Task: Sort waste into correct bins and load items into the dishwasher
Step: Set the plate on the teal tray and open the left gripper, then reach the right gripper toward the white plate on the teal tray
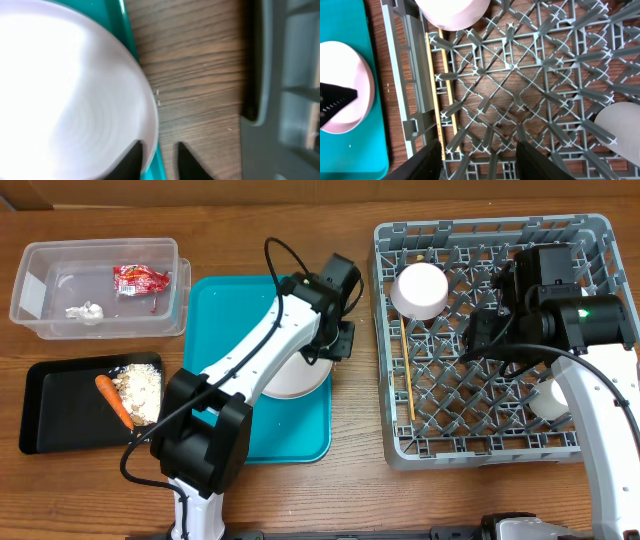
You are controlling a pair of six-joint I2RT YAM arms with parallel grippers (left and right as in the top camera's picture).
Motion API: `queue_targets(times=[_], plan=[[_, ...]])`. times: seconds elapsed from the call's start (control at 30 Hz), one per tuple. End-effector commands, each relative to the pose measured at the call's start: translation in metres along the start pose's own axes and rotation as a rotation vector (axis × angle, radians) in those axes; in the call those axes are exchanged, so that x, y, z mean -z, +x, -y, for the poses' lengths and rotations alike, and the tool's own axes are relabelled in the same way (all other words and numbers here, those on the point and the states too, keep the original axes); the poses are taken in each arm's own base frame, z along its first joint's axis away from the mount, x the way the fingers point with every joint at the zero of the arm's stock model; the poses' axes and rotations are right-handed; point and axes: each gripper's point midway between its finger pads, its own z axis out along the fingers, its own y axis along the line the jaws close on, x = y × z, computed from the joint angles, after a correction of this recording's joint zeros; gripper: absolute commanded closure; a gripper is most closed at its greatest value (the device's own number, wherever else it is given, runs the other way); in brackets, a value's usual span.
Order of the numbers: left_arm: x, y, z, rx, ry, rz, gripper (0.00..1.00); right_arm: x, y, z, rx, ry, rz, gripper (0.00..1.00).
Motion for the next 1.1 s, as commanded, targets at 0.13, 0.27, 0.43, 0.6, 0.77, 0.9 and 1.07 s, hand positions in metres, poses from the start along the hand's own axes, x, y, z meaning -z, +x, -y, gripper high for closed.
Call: queue_targets(times=[0.13,0.27,0.43,0.6,0.77,0.9,1.07], plan=[[0.064,-0.028,-0.008,0.043,0.004,0.060,0.65,0.000,0.000,0.002,0.001,0.002,0.001,0.48],[0.111,-0.031,-0.066,0.195,-0.032,0.081,0.66,-0.001,0.001,-0.007,0.021,-0.018,-0.002,0.48],[0.168,-0.019,-0.150,0.421,-0.051,0.157,0.67,0.000,0.004,-0.068,0.155,-0.175,0.023,0.47],[0.218,0.005,-0.211,0.595,-0.069,0.258,0.62,-0.009,0.014,-0.149,0.344,-0.283,0.063,0.44],[0.226,0.022,-0.229,0.659,-0.069,0.244,0.47,-0.064,0.016,-0.209,0.450,-0.314,0.052,0.43],[0.225,0.023,-0.227,0.651,-0.069,0.236,0.47,-0.129,0.012,-0.227,0.475,-0.264,0.041,0.43],[0.225,0.023,-0.227,0.647,-0.070,0.235,0.46,-0.184,0.034,-0.228,0.434,-0.228,-0.071,0.44]])
